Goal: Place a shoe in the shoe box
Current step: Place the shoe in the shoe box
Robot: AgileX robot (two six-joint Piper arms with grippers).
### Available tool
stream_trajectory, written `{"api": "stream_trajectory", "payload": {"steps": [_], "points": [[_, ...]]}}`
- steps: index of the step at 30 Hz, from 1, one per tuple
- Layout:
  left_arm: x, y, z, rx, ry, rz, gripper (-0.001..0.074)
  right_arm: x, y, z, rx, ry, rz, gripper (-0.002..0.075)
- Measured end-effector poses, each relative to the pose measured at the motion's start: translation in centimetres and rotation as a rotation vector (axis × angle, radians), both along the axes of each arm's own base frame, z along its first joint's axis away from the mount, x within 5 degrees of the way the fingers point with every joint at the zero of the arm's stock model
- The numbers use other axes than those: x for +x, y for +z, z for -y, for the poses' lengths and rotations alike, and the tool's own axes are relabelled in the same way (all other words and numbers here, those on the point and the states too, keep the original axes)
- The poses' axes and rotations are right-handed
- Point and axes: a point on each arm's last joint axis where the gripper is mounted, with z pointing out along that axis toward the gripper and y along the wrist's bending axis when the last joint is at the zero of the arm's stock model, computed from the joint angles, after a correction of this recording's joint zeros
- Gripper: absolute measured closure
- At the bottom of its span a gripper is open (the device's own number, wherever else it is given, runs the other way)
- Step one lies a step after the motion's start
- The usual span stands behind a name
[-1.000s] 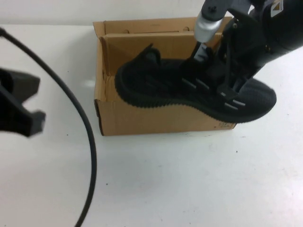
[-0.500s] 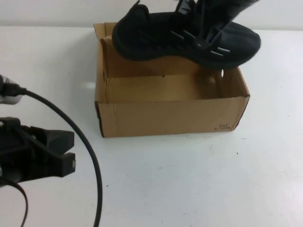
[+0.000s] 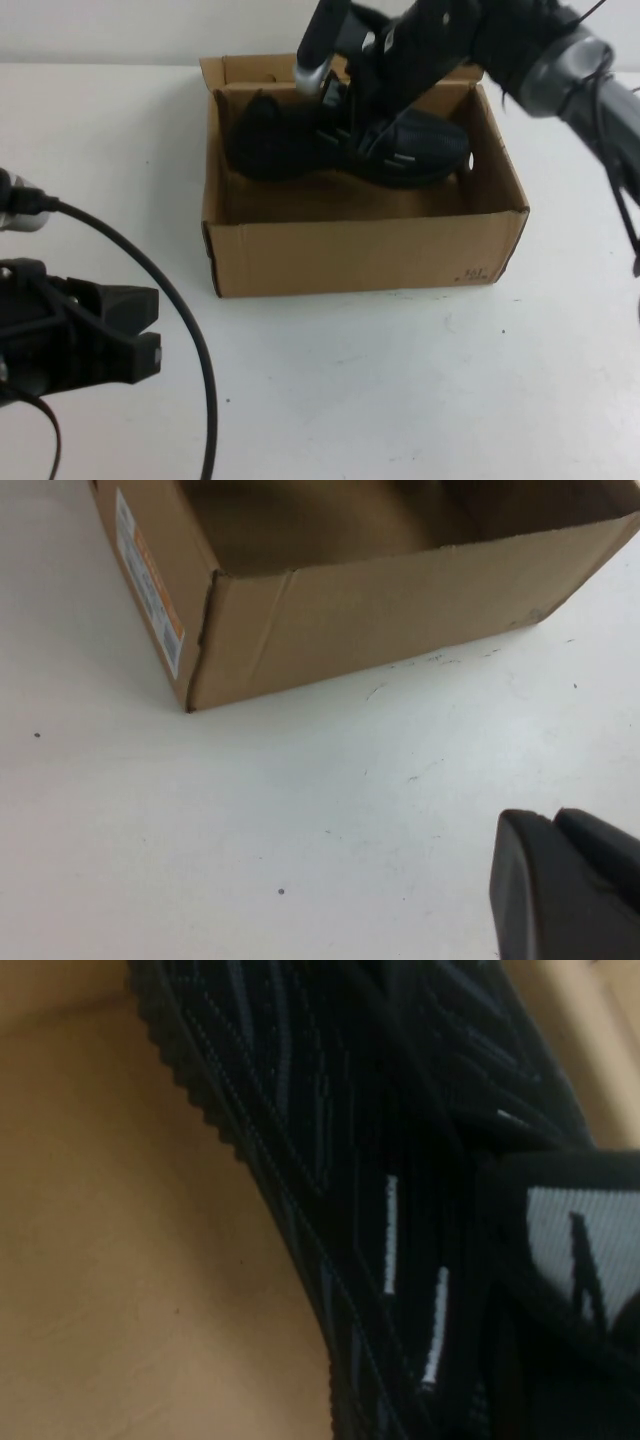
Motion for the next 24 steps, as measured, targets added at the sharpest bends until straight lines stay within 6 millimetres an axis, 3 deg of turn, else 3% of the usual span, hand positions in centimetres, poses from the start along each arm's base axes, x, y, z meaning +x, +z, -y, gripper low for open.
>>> {"api": "stream_trajectory", "payload": {"steps": [5,10,19,24], "points": [[0.0,0.0,0.0,-0.003,0.0,0.003,0.0736,1.7,-3.9,-0.6,-0.018,-0.013,-0.021,0.0705],[0.0,0.1,0.0,-0.008,-0.001,0.01,0.0736,3.1,-6.5,-0.6,0.011,-0.06,-0.024,0.0705],[0.1,0.1,0.1,-0.014,0.001,0.013,0.0736,3.8,-6.8,-0.2,0.052,-0.095,-0.017,0.0682],[0.1,0.1,0.1,-0.016,0.001,0.011,0.0736,3.9,-6.6,-0.4,0.094,-0.104,-0.009,0.0505]]}}
